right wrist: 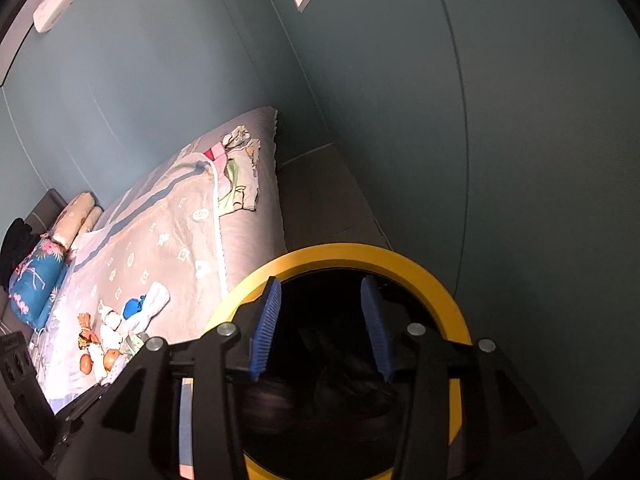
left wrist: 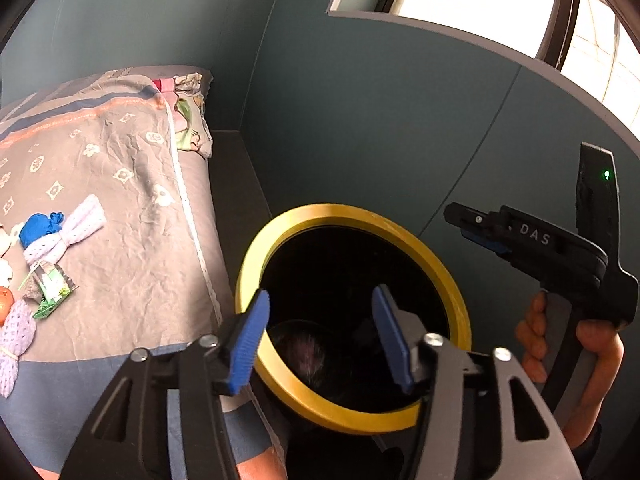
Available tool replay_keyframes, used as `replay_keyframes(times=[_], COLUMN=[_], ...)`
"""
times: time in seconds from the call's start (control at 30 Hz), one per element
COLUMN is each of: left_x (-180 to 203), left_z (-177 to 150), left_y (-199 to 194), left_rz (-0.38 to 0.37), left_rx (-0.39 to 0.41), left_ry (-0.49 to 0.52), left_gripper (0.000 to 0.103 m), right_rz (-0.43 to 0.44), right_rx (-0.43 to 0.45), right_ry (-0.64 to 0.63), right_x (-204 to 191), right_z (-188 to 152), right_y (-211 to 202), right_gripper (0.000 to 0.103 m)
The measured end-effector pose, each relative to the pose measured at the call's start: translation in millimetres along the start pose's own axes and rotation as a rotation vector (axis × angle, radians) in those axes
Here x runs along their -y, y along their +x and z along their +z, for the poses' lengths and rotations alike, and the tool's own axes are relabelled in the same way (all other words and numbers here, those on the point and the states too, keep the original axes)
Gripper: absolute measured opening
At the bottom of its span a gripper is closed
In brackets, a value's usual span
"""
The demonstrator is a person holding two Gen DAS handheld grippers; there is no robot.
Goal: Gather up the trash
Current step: 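Open both tools over the bin to drop the black bags, then move both open tools back over the items on the bed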
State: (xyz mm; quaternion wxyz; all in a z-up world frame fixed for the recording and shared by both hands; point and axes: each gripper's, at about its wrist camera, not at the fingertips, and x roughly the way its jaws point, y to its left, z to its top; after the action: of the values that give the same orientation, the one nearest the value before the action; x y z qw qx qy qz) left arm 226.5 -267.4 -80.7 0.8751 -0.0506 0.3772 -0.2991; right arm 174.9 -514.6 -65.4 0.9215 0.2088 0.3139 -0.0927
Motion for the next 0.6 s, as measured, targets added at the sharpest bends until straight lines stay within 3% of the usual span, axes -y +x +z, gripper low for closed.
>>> replay_keyframes(times=[0.1,0.33,0.6], left_x=[-8,-30,-55], left_z=[0,2,1], left_y=[-11,-45,-85], left_rz=[0.011,0.115,0.192], left_rx=[0.022,0.106,0.177], left_ry=[-0.022,-0.043,-0.072], left_gripper=[0.065,0.082,0.09], right_rz=[-0.018,-0.005,0.035], right_rx=[0.026,0.061,0.057], right_ry=[0.004,0.01,-0.027], right_x=[1,-6,-39], right_z=[-1,-4,-5], right_y=[-8,-25,-26], right_gripper=[0.046,0.06,0.068])
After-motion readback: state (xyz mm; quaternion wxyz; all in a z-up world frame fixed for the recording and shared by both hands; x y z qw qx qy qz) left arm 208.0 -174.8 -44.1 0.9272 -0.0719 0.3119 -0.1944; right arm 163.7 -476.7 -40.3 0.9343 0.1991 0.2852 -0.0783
